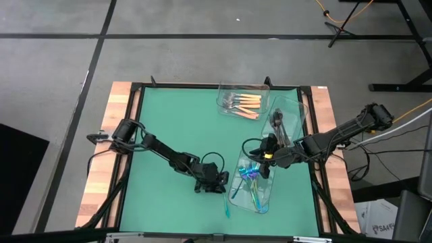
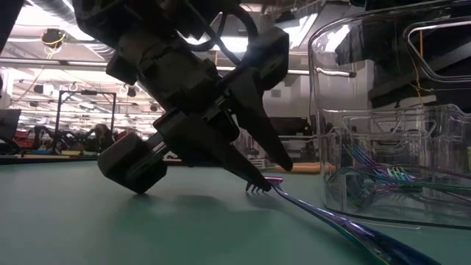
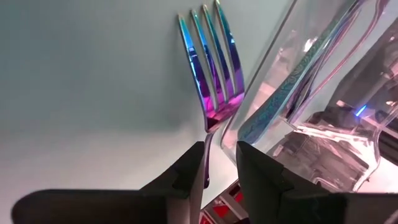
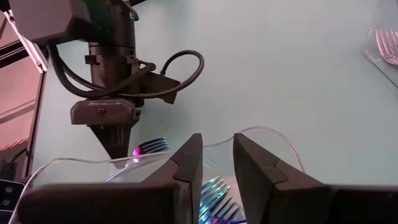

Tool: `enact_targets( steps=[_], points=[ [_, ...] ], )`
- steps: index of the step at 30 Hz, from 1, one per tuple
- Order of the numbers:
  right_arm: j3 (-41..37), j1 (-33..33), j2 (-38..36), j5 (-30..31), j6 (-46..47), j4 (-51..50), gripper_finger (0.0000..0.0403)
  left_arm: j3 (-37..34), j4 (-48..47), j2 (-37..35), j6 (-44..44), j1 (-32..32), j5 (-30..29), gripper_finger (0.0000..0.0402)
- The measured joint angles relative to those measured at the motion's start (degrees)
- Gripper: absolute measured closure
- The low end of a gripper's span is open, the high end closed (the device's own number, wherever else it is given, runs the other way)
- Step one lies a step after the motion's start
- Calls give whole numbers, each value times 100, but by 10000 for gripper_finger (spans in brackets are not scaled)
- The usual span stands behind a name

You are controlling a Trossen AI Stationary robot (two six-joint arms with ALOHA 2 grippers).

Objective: Sort silverware by color (type)
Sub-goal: Put the blue fork into the bottom transparent bin

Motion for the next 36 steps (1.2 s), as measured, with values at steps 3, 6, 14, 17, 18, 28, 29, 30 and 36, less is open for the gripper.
enact_targets(
  steps=[3,6,14,17,18,28,29,30,36],
  points=[
    [0,0,0,-19,-5,0,325,0,-16,1,-12,24,-1,321],
    [0,0,0,-19,-7,2,325,55,-136,3,-127,26,-11,332],
    [0,0,0,-19,-11,2,325,504,-804,25,130,26,147,366],
    [0,0,0,-21,-14,2,325,563,-1023,25,129,26,104,373],
    [0,0,0,-20,-14,2,325,566,-1031,25,126,26,84,374],
    [0,2,0,-30,-163,2,325,575,-1131,23,47,31,-45,376],
    [0,2,0,-30,-163,1,325,575,-1139,23,45,30,-46,376],
    [0,0,0,-30,-163,2,325,576,-1160,21,45,30,-46,376],
    [0,0,0,-30,-164,0,325,579,-1224,12,129,28,-97,376]
  ],
)
